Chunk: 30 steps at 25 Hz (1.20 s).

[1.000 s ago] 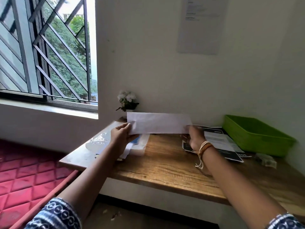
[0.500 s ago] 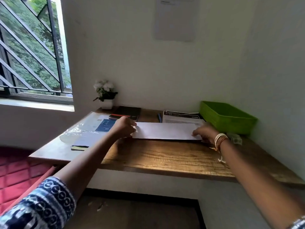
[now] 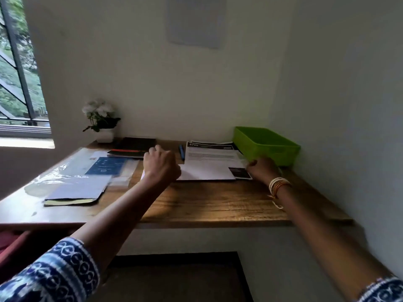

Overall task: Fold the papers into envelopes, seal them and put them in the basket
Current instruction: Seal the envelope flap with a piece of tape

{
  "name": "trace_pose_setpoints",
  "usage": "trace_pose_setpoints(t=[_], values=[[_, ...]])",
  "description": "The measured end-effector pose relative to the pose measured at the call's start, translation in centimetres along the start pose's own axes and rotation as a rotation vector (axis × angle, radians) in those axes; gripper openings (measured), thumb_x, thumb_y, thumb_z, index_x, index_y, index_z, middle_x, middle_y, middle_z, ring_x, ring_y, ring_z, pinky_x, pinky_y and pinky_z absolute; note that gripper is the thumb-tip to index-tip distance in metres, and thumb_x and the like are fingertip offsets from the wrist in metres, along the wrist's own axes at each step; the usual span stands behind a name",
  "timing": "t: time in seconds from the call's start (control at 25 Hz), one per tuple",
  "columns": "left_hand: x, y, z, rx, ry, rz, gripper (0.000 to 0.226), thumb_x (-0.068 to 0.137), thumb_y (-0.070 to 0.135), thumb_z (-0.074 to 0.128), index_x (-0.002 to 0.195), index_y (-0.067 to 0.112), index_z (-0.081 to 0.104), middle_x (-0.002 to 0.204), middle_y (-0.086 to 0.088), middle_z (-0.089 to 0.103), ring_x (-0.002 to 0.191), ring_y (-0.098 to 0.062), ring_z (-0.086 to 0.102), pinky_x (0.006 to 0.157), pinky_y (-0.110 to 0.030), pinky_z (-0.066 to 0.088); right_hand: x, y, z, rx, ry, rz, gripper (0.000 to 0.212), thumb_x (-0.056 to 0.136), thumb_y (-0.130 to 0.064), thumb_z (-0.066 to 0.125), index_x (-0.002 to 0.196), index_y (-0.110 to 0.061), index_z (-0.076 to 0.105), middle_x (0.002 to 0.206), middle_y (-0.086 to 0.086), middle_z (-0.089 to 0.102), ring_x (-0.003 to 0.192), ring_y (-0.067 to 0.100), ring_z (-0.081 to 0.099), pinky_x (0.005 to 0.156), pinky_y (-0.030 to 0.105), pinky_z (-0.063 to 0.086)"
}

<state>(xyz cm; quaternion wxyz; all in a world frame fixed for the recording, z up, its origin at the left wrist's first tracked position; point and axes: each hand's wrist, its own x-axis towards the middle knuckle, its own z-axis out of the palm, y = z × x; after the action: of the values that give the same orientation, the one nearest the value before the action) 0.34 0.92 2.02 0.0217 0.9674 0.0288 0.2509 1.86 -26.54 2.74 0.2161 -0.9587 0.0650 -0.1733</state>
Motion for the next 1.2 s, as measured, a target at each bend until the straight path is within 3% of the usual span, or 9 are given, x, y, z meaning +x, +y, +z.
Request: trace_pose_setpoints(t=[0.12, 0.2, 0.32, 0.44, 0.56, 0.72, 0.84, 0.96, 1.2], values=[[0.8, 3.4, 0.3, -0.195, -0.023, 0.179, 0.03, 0.085, 0.036, 0.058, 0.107, 0.017, 0.068, 0.118, -0.015, 0.058, 0.11, -0.032, 0.055, 0.09, -0.039, 0.044, 0.0, 2.3, -2.0, -0.042, 0.122, 0.02, 0.019, 0.084, -0.015, 0.059, 0.083, -0.001, 0.071, 0.103, 0.026, 0.068, 0.099, 0.04, 0.064, 0.075, 0.035, 0.048], [1.0, 4.4, 0.8, -0.29, -0.034, 0.298, 0.026, 0.086, 0.034, 0.059, 0.105, 0.02, 0.069, 0.119, -0.01, 0.061, 0.11, -0.028, 0.058, 0.091, -0.039, 0.046, 0.5, 3.6, -2.7, -0.077, 0.043, 0.009, 0.014, 0.084, -0.019, 0.061, 0.078, -0.009, 0.069, 0.108, 0.022, 0.068, 0.102, 0.037, 0.063, 0.074, 0.033, 0.045], [0.7, 4.4, 1.6, -0.254, 0.012, 0.402, 0.022, 0.086, 0.028, 0.056, 0.098, 0.018, 0.072, 0.113, -0.008, 0.063, 0.102, -0.024, 0.06, 0.092, -0.038, 0.047, 0.8, 5.1, -2.8, -0.24, -0.163, -0.012, 0.023, 0.088, -0.024, 0.058, 0.109, -0.022, 0.065, 0.127, 0.008, 0.061, 0.118, 0.03, 0.055, 0.091, 0.033, 0.04], [0.5, 3.9, 1.8, -0.3, 0.067, 0.441, 0.021, 0.086, 0.024, 0.055, 0.095, 0.017, 0.074, 0.107, -0.007, 0.066, 0.097, -0.022, 0.06, 0.091, -0.034, 0.045, 0.7, 5.4, -2.4, -0.328, -0.045, -0.047, 0.03, 0.087, -0.026, 0.06, 0.118, -0.027, 0.06, 0.127, 0.004, 0.061, 0.119, 0.028, 0.055, 0.097, 0.036, 0.037], [0.7, 3.7, 1.8, -0.42, 0.086, 0.424, 0.018, 0.086, 0.022, 0.058, 0.093, 0.016, 0.074, 0.106, -0.004, 0.069, 0.092, -0.019, 0.063, 0.084, -0.03, 0.045, 0.8, 3.8, -1.7, 0.005, 0.036, -0.156, 0.025, 0.08, -0.019, 0.071, 0.105, -0.022, 0.069, 0.105, 0.005, 0.071, 0.097, 0.023, 0.066, 0.078, 0.026, 0.047], [1.2, 3.4, 2.0, -0.692, 0.066, 0.279, 0.016, 0.086, 0.02, 0.064, 0.096, 0.014, 0.075, 0.102, -0.002, 0.072, 0.083, -0.01, 0.062, 0.069, -0.016, 0.046, 0.8, -1.8, -0.1, 0.605, -0.062, -0.271, 0.028, 0.073, 0.002, 0.076, 0.1, -0.003, 0.072, 0.077, 0.004, 0.069, 0.069, 0.004, 0.065, 0.06, 0.009, 0.048], [1.5, 2.8, 1.7, -0.968, 0.015, 0.184, 0.019, 0.086, 0.026, 0.066, 0.098, 0.014, 0.075, 0.098, 0.001, 0.073, 0.08, -0.004, 0.063, 0.074, -0.019, 0.054, 1.3, -5.8, 1.3, 0.866, -0.166, -0.24, 0.023, 0.076, -0.002, 0.076, 0.099, -0.005, 0.072, 0.077, 0.0, 0.069, 0.058, -0.007, 0.061, 0.056, 0.013, 0.045], [1.5, 2.6, 1.6, -1.134, -0.106, 0.11, 0.024, 0.084, 0.031, 0.069, 0.101, 0.014, 0.072, 0.095, 0.001, 0.071, 0.088, -0.012, 0.066, 0.081, -0.032, 0.056, 1.7, -8.7, 3.1, 1.074, -0.3, -0.107, 0.015, 0.078, -0.008, 0.075, 0.089, -0.018, 0.072, 0.073, -0.002, 0.07, 0.059, 0.003, 0.06, 0.057, 0.019, 0.046], [2.3, 1.9, 1.9, -1.07, -0.025, -0.033, 0.017, 0.082, 0.024, 0.071, 0.09, 0.01, 0.075, 0.076, 0.005, 0.066, 0.068, -0.004, 0.059, 0.061, -0.022, 0.047, 1.8, -11.0, 5.2, 1.293, -0.384, -0.022, 0.014, 0.079, -0.006, 0.074, 0.087, -0.016, 0.07, 0.082, 0.005, 0.07, 0.073, 0.017, 0.065, 0.056, 0.02, 0.052]])
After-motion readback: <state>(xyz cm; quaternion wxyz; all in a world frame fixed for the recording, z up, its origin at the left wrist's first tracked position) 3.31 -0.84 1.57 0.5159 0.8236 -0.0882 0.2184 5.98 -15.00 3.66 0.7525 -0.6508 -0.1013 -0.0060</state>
